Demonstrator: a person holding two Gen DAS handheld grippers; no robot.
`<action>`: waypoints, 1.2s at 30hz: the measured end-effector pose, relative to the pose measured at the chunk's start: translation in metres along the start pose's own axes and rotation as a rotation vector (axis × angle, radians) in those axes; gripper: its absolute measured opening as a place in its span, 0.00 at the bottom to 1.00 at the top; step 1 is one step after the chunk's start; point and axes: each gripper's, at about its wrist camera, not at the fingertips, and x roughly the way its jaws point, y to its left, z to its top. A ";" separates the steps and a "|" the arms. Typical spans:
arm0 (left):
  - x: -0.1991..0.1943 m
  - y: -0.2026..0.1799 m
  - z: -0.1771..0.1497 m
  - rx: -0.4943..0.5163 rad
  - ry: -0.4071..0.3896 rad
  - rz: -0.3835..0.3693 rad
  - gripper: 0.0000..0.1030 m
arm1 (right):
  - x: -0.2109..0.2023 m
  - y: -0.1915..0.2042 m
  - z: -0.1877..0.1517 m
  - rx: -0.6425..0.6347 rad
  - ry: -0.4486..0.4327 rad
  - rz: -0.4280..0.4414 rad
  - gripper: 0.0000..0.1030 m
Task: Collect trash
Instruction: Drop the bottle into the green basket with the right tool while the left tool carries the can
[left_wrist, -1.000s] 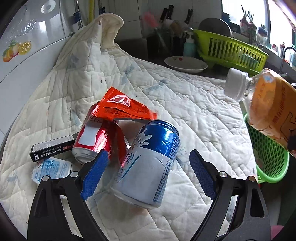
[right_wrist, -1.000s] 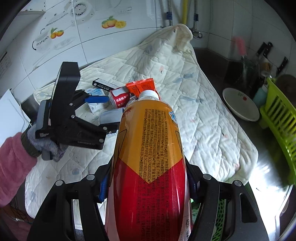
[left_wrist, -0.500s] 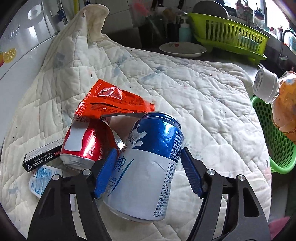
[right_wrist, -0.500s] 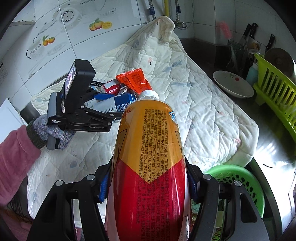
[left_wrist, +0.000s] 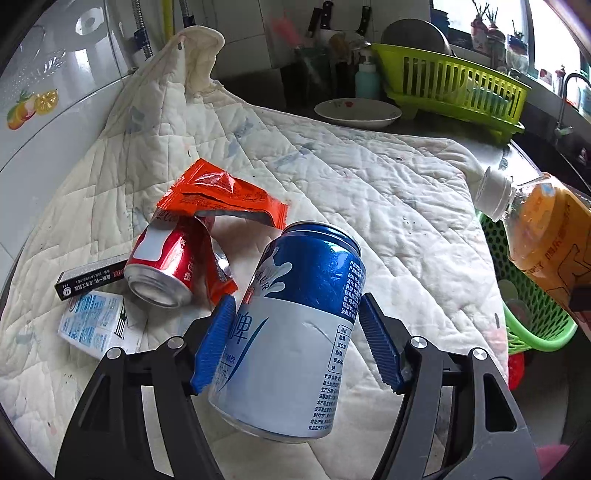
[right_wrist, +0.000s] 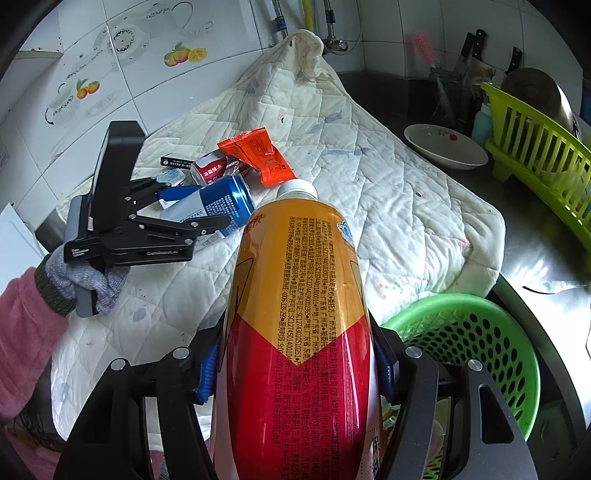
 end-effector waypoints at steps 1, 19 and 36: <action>-0.004 -0.001 -0.002 -0.009 -0.005 -0.001 0.66 | -0.001 0.000 -0.003 0.002 -0.004 -0.008 0.60; -0.064 -0.046 -0.019 -0.070 -0.105 -0.053 0.65 | -0.026 -0.050 -0.053 0.103 -0.011 -0.166 0.60; -0.091 -0.098 -0.015 -0.025 -0.158 -0.121 0.65 | -0.024 -0.118 -0.080 0.223 -0.023 -0.352 0.67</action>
